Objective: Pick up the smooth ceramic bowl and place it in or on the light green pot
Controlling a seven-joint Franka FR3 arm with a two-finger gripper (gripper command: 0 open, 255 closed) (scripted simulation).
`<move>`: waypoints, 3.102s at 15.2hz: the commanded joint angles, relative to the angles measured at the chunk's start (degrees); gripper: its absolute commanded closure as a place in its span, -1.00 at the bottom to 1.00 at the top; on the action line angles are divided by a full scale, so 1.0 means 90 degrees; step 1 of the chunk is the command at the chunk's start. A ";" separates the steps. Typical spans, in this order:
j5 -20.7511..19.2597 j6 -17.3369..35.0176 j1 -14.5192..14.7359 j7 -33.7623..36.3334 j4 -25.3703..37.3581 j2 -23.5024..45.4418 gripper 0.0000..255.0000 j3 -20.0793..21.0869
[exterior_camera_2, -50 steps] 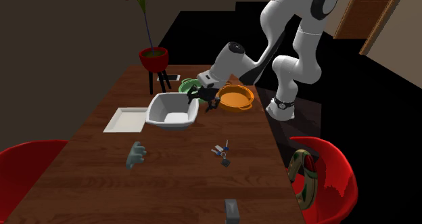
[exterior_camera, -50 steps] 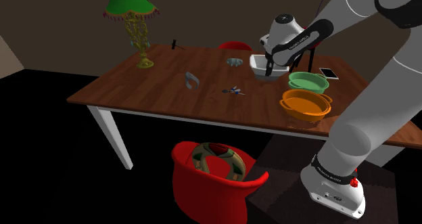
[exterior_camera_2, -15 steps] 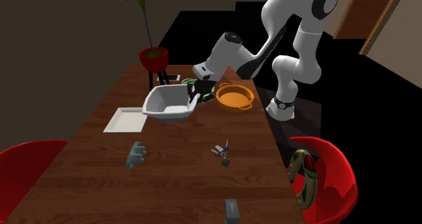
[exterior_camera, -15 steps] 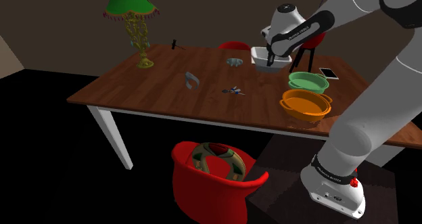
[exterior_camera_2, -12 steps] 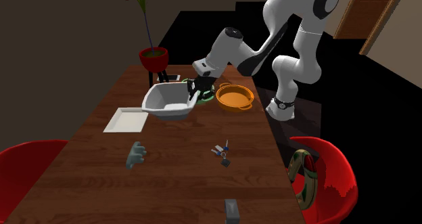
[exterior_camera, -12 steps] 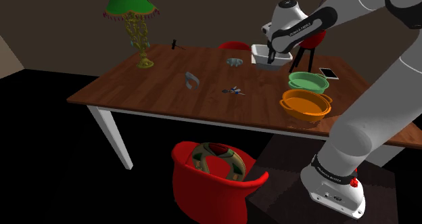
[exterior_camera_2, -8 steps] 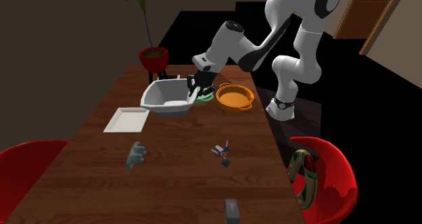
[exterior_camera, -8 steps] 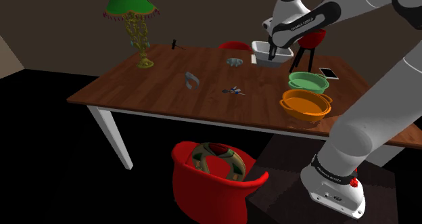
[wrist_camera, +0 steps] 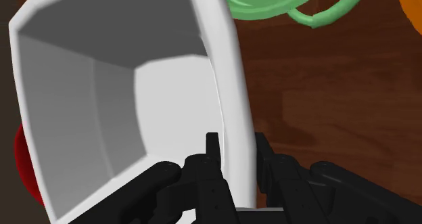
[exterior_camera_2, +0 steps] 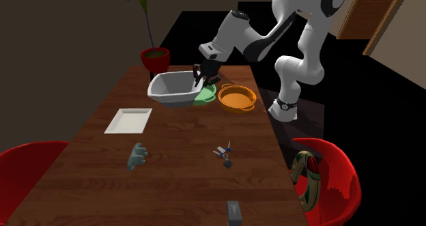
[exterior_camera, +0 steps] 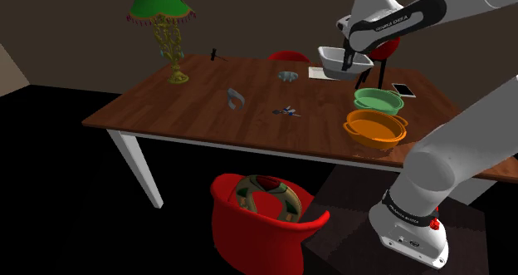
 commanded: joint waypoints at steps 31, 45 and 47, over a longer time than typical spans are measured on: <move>-0.1466 0.0714 -0.1569 -0.1539 -0.2485 -0.2362 1.00 -0.1560; -0.1438 0.1029 -0.1737 -0.1555 -0.2598 -0.2149 -1.00 -0.1498; -0.1494 0.1154 -0.1759 -0.1529 -0.2638 -0.2063 -1.00 -0.1537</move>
